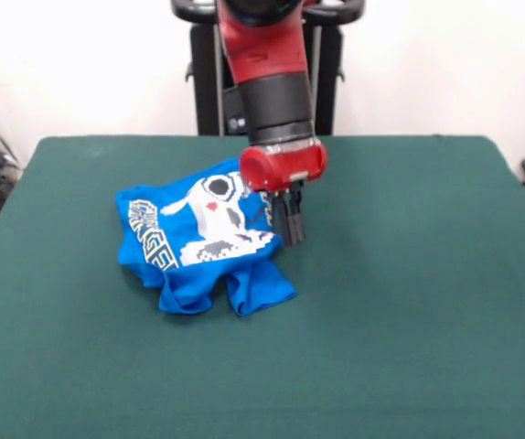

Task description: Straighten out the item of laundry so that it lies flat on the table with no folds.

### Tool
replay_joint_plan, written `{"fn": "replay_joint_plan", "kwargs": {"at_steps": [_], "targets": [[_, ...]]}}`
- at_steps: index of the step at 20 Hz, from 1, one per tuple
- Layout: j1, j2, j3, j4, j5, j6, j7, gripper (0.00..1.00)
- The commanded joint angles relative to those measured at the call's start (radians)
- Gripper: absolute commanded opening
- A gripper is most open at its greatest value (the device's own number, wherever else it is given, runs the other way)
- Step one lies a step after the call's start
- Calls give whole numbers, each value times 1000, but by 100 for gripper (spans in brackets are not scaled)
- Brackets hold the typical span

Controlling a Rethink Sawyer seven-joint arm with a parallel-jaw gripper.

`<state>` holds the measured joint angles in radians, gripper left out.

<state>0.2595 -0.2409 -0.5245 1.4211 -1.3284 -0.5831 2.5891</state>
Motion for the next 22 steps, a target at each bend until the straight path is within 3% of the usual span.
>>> {"fn": "replay_joint_plan", "kwargs": {"at_steps": [1,5,9,13,16,22], "targets": [[145,54,32,29,-222,144,556,0],[184,116,-2,-14,-257,163,645,0],[122,106,46,-12,-151,244,471,0],[50,84,69,-13,26,293,222,0],[18,125,-5,-17,320,179,-47,0],[35,179,-79,-20,465,81,-137,0]]}}
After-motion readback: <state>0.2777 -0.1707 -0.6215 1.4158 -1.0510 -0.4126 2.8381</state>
